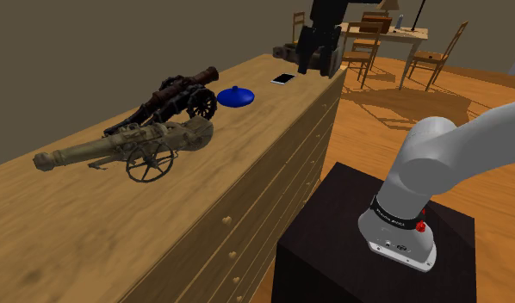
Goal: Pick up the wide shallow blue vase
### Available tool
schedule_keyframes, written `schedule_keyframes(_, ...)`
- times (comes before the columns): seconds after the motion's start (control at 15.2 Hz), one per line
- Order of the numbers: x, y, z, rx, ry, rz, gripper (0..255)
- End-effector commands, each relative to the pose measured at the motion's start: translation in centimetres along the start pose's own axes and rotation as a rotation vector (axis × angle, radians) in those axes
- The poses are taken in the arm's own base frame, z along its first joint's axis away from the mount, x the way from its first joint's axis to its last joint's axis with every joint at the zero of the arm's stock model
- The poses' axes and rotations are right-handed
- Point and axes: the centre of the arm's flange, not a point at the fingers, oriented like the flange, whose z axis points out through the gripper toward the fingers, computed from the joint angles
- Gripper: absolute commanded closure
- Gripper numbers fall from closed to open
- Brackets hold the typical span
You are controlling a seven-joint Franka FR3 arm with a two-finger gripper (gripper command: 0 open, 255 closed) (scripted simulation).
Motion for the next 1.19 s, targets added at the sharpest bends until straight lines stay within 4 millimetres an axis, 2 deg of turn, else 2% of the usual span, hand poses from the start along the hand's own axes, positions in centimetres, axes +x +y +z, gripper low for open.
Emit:
schedule_keyframes(0.0, 0.0, 0.0, 0.0, 0.000, 0.000, 0.000, 0)
schedule_keyframes(0.59, 11.4, -0.6, 4.1, -0.028, -0.017, 0.084, 0)
schedule_keyframes(1.12, 21.5, -0.3, 7.9, -0.053, -0.031, 0.158, 0)
